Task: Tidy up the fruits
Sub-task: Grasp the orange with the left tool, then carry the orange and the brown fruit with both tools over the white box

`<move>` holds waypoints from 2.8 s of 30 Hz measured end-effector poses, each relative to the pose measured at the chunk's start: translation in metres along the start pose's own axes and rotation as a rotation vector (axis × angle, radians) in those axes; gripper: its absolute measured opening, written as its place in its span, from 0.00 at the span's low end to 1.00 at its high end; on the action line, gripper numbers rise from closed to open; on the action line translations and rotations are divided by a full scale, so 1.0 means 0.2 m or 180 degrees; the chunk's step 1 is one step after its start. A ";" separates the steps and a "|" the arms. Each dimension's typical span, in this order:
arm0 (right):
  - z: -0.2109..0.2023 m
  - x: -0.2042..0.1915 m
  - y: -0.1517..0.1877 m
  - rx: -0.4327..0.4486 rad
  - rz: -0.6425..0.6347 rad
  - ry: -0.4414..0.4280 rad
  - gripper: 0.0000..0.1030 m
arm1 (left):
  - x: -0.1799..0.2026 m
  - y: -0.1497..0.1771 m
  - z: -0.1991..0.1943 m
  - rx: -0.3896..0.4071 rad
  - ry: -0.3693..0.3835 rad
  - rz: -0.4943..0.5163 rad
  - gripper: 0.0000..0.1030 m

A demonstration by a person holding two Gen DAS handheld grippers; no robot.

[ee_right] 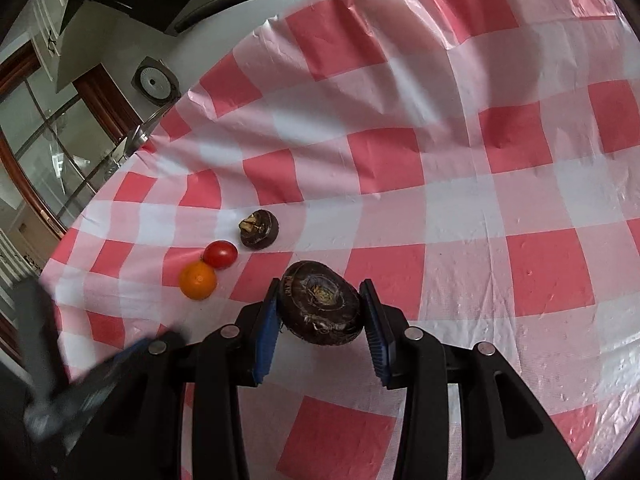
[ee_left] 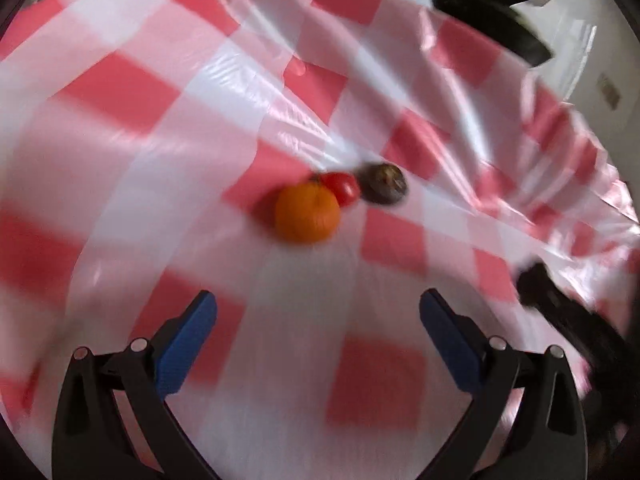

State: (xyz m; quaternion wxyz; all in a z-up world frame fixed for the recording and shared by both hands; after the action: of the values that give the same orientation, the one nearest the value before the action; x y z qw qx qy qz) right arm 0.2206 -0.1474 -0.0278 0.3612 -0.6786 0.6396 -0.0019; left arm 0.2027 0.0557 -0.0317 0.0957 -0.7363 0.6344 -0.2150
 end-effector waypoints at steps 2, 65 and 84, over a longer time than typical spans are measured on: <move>-0.01 0.00 0.00 0.0007 -0.0009 -0.0020 0.38 | 0.01 -0.08 0.07 -0.0095 -0.0041 -0.0043 0.87; -0.29 -0.85 1.24 -0.0526 -0.1086 -0.0057 0.38 | -0.59 1.35 -0.89 0.0707 0.0032 -0.0321 0.41; -0.21 -1.42 1.84 -0.0920 -0.2292 -0.0218 0.39 | -1.36 1.96 -1.16 0.0901 -0.0228 -0.1296 0.41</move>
State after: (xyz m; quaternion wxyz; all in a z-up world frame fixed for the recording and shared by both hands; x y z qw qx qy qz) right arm -0.1692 0.1075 -0.0477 0.2592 -0.9032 0.3417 -0.0158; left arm -0.2761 0.2833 -0.0406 0.1751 -0.8353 0.4328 -0.2903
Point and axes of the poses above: each gripper's, at about its wrist camera, not at the fingertips, and z roughly the way its jaws point, x to its right, y to its underside, the point moved 7 cm from there along z, roughly the way its jaws point, and after that the axes turned 15 degrees about -x, right-handed, at the moved point
